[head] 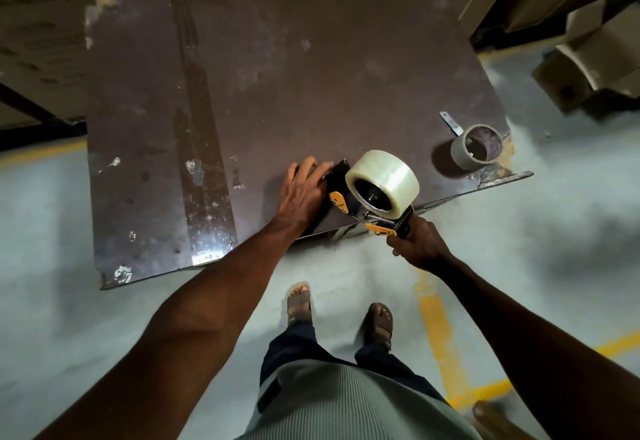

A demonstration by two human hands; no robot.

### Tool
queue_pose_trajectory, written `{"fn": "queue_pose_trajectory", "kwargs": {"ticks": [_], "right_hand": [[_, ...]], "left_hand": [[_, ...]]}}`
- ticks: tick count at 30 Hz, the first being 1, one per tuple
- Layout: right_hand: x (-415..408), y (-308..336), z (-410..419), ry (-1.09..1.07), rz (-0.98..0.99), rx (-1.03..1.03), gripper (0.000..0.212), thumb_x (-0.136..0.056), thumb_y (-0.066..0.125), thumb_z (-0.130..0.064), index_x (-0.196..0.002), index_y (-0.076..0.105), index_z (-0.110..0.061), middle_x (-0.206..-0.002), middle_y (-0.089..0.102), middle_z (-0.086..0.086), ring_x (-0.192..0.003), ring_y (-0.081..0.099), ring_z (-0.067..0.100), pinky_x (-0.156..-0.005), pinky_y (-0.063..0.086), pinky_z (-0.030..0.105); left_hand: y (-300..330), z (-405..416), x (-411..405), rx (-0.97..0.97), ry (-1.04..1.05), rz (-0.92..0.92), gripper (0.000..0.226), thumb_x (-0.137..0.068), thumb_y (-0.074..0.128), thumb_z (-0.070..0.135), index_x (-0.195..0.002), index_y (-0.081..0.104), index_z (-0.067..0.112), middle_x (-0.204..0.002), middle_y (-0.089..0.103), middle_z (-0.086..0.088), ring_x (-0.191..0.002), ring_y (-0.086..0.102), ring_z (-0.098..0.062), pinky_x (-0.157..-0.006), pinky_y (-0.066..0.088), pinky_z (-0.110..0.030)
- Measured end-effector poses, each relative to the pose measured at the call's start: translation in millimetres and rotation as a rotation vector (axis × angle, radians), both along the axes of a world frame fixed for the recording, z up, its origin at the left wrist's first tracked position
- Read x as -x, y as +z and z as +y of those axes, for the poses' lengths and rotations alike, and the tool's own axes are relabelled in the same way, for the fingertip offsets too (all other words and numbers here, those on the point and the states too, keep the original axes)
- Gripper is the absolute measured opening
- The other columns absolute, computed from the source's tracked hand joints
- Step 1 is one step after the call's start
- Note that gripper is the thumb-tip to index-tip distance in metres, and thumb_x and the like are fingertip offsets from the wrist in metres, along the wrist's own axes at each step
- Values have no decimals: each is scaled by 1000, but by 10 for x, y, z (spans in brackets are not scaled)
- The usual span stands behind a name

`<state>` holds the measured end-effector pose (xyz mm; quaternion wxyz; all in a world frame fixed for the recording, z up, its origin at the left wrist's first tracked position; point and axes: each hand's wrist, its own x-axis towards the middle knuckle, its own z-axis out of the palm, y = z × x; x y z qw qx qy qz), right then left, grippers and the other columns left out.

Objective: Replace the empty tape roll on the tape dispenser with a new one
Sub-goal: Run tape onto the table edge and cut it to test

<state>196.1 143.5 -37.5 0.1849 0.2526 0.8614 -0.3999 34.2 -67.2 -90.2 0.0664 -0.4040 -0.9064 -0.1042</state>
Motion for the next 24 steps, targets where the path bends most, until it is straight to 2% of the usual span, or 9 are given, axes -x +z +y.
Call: {"fn": "queue_pose_trajectory", "kwargs": {"ticks": [3, 6, 10, 13, 15, 17, 19, 21, 24], "right_hand": [[10, -59, 21, -67, -14, 117, 9, -79, 66, -10, -87, 63, -12, -57, 68, -2, -53, 67, 12, -53, 48, 29], [9, -127, 41, -89, -9, 170, 5, -81, 63, -5, -77, 65, -5, -56, 68, -3, -47, 60, 11, -53, 50, 38], [-13, -162, 60, -1, 56, 200, 8, -81, 66, -4, -79, 69, -12, -64, 69, 1, -56, 60, 12, -59, 52, 39], [3, -134, 42, 104, 57, 76, 21, -83, 74, -6, -78, 69, -26, -77, 68, -9, -72, 61, 7, -66, 47, 21], [-1, -172, 64, 134, 55, 65, 16, -83, 76, -8, -91, 74, -22, -92, 73, -6, -87, 68, 15, -75, 51, 27], [-4, -231, 101, 153, 31, 85, 19, -81, 73, -7, -80, 70, -26, -79, 76, -7, -76, 73, 17, -72, 59, 41], [19, -223, 130, 158, 50, 89, 17, -84, 75, -14, -80, 68, -29, -70, 72, -13, -67, 67, 5, -68, 55, 34], [66, -171, 151, 162, 85, 73, 16, -85, 78, -28, -100, 72, -29, -90, 76, -8, -85, 68, 11, -79, 53, 32], [104, -154, 189, 161, 86, 103, 38, -83, 79, -43, -116, 70, -28, -111, 76, -6, -103, 67, 14, -90, 53, 32]], "left_hand": [[-4, -50, 46, 143, -170, 22, 45, -93, 44, 21, -134, 59, 9, -139, 58, -12, -133, 48, -35, -109, 40, -51], [48, -101, 16, 359, -200, -161, 69, -95, 29, 40, -153, 32, 3, -159, 33, -19, -150, 24, -35, -124, 14, -47], [30, -106, -94, 336, -197, -243, 90, -90, 26, 62, -157, 17, 4, -165, 11, -25, -153, 5, -40, -124, 7, -51], [40, -72, -148, 363, -139, -259, 102, -87, 26, 77, -158, 10, 6, -166, 4, -21, -154, -2, -37, -124, 3, -53], [78, -37, -202, 392, -110, -235, 110, -83, 20, 86, -156, -3, 7, -167, 1, -19, -154, -5, -35, -123, 1, -54], [84, -7, -248, 471, -90, -163, 110, -81, 14, 88, -150, -11, 6, -167, -3, -18, -154, -9, -36, -122, -1, -56], [45, 9, -293, 494, -55, -127, 108, -84, 15, 85, -155, -8, 6, -167, -4, -19, -154, -10, -37, -122, -3, -57], [30, 13, -307, 478, -41, -137, 105, -88, 19, 81, -158, -1, 6, -166, -2, -21, -154, -8, -37, -122, -3, -57], [54, 8, -303, 480, -42, -151, 103, -89, 21, 79, -157, 10, 3, -165, 4, -25, -154, -5, -39, -121, 1, -57]]}}
